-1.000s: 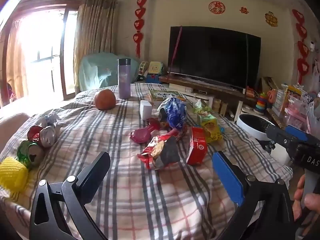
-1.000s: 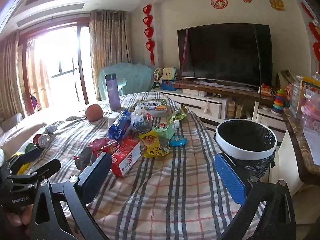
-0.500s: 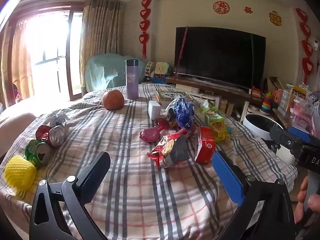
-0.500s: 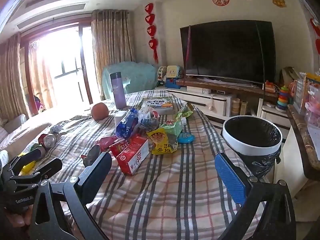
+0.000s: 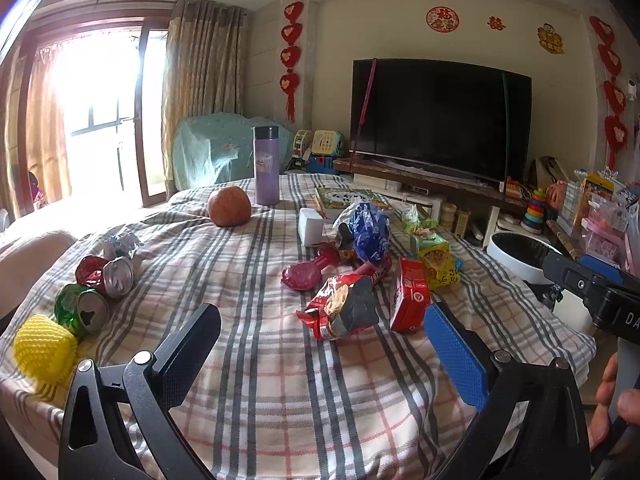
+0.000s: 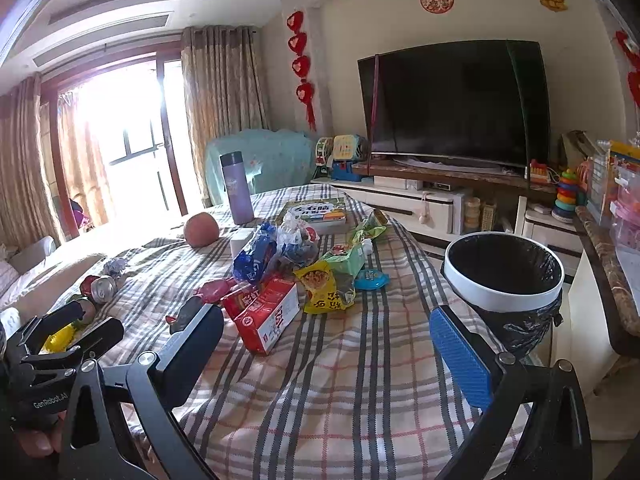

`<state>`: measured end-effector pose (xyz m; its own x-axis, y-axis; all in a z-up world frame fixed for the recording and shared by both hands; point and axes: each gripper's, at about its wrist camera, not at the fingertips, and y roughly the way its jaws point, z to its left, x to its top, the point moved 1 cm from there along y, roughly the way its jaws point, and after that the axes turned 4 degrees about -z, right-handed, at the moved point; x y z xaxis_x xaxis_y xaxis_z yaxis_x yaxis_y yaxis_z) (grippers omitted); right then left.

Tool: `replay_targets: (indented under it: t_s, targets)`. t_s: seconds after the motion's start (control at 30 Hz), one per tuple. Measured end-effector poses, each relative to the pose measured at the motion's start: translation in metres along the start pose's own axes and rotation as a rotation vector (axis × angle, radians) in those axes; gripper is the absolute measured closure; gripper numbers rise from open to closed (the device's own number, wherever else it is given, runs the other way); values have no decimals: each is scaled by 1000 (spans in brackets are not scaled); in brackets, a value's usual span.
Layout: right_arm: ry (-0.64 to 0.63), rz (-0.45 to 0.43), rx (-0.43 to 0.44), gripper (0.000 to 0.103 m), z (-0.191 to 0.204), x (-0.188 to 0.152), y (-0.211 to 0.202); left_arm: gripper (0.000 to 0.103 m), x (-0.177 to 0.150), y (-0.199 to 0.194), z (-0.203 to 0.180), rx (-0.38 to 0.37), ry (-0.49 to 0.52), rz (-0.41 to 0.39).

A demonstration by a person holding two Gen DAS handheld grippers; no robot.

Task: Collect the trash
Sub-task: 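Move both grippers toward the snack packages on the plaid bed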

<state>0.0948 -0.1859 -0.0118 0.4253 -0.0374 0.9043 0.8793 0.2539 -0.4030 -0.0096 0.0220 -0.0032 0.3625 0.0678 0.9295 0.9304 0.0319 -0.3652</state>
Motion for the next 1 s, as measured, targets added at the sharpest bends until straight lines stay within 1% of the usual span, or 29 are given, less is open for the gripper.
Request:
replay_targets:
  t_s: [0.73,1.0]
  targets:
    - [6,-7,16,0,0,2,0,1,0,-2,-4,6,0,4]
    - [7,-6,17,0,-1,1,0,1,0,-1,0,4,2,8]
